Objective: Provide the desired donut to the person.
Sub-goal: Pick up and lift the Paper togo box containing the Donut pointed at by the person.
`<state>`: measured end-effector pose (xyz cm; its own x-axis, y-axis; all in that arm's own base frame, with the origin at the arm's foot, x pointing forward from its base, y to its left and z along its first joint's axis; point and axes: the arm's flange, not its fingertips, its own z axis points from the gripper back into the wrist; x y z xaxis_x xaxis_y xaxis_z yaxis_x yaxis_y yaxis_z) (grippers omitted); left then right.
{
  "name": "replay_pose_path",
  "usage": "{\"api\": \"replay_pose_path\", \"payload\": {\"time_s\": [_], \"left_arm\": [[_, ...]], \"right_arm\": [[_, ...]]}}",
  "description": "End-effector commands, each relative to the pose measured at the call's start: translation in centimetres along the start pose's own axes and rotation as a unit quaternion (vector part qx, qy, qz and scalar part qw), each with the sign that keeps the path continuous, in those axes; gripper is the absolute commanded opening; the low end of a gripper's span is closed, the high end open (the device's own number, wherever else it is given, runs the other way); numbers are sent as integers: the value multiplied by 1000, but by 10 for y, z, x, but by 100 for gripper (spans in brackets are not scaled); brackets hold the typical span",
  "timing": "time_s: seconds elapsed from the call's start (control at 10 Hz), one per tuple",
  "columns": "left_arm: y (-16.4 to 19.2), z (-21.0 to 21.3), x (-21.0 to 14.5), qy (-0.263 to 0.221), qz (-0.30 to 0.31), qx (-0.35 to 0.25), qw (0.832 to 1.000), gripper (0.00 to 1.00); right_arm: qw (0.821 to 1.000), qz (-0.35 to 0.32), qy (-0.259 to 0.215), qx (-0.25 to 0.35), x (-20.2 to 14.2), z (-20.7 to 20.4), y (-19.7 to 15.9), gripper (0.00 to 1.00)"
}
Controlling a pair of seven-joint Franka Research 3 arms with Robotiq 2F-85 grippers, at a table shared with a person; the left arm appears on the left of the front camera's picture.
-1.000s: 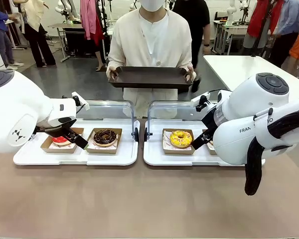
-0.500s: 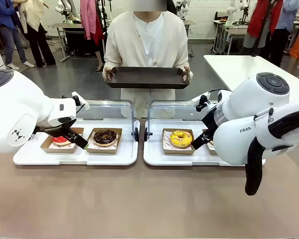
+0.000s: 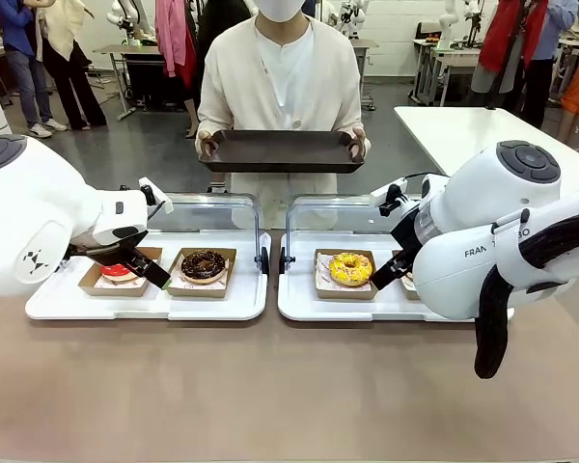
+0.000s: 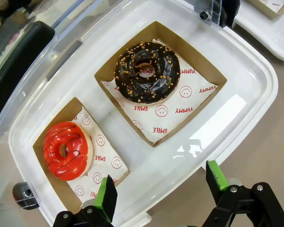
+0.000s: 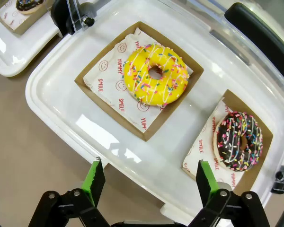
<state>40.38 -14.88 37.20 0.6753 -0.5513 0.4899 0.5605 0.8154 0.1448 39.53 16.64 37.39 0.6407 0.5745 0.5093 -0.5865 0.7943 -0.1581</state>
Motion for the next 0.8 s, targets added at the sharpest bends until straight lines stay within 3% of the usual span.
{"api": "replay_pose_path", "payload": {"time_s": [0.0,0.5,0.7], "left_arm": [[0,0,0,0,0,0,1000,100],[27,134,67,20,10,-24,999,100],[34,187,91,12,5,-13,1000,100]], "right_arm": [[1000,0,0,0,0,0,0,100],[1000,-2,20,-18,37,130,7,100],[999,-12,7,-32,54,186,10,100]]}}
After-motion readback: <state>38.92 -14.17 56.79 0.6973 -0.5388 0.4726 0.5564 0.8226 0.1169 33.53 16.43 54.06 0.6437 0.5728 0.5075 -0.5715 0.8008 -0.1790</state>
